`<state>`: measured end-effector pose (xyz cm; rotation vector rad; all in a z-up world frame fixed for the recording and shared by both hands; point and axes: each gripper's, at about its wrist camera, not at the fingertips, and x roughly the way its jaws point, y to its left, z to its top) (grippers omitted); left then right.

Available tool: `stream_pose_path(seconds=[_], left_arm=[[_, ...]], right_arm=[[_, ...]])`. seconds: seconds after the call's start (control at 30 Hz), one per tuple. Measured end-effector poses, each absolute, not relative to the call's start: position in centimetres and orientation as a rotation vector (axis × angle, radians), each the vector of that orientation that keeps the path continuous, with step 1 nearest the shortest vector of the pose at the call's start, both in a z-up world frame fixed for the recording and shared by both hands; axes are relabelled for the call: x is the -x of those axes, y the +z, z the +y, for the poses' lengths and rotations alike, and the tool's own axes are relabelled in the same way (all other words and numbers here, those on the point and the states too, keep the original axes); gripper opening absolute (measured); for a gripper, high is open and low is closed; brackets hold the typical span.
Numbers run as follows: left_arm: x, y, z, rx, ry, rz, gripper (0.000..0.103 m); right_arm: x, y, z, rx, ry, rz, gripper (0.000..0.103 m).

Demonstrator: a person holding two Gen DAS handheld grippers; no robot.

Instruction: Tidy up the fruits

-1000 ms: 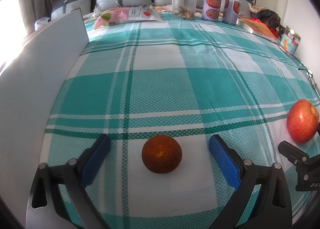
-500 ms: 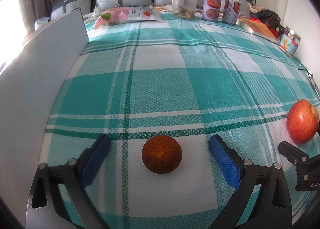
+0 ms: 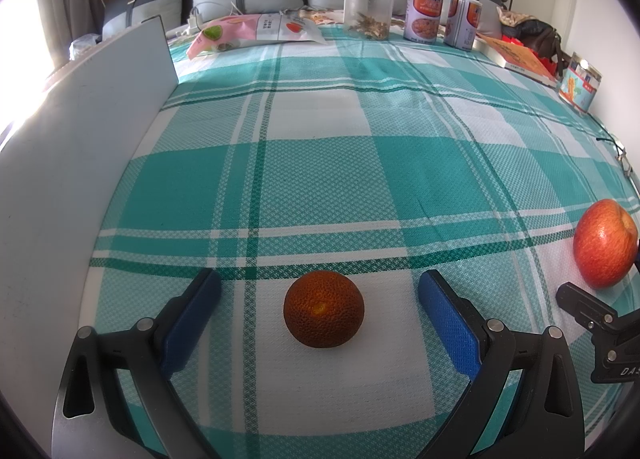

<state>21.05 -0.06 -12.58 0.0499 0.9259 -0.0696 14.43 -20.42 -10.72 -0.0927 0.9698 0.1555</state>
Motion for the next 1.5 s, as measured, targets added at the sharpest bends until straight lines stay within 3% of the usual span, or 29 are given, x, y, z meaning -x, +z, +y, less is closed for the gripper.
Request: stream_pose_path(seconds=[1.5], left_arm=[[-20.0,-12.2,0.3,-0.042,-0.143,0.976,0.1]], right_arm=[[-14.6,-10.6,-20.6,0.088,0.187,0.976,0.103]])
